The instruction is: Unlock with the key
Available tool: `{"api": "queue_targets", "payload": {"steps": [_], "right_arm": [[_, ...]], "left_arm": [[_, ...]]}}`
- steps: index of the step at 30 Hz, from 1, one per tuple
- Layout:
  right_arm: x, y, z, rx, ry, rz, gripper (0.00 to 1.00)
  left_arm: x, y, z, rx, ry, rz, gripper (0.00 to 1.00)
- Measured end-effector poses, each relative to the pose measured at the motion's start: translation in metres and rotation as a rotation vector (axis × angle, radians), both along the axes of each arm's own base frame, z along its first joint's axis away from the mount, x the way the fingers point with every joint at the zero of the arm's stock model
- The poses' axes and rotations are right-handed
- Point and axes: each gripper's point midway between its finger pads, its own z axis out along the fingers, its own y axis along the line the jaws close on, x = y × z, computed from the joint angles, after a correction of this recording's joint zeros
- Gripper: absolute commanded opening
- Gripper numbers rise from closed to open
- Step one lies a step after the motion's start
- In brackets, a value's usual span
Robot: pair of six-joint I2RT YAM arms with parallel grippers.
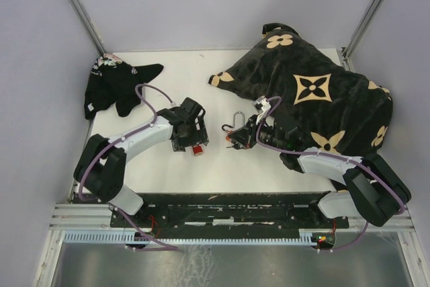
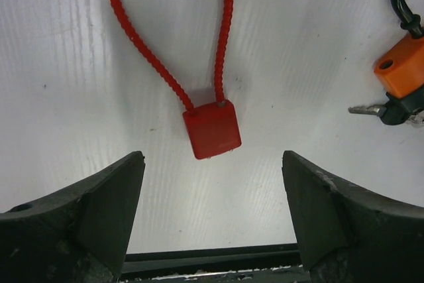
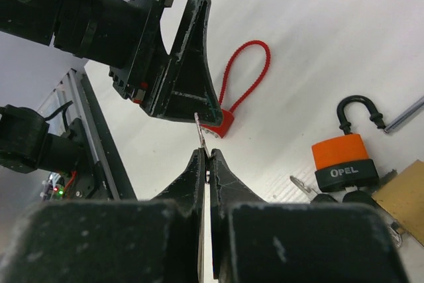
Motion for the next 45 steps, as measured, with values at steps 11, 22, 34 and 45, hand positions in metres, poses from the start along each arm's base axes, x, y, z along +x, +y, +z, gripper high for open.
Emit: {"api": "queue_targets", "payload": {"steps": [11, 22, 34, 45], "right_arm": [[0.003, -0.006, -0.02, -0.087, 0.013, -0.045, 0.02], [0.001, -0.007, -0.027, -0.119, 0.016, -0.05, 0.02], [-0.007, 0.002, -0.027, -0.146, 0.029, -0.016, 0.02], [-0.042, 0.032, -0.03, -0.188, 0.07, 0.055, 0.02]], "left_arm": [[0.013, 0.0, -0.034, 0.128, 0.079, 0.01, 0.69], [0.009, -0.002, -0.044, 0.147, 0.104, 0.009, 0.58], [0.016, -0.009, -0.042, 0.108, 0.071, 0.045, 0.31], [0.025, -0.023, 0.004, -0.099, -0.089, 0.162, 0.11]]}}
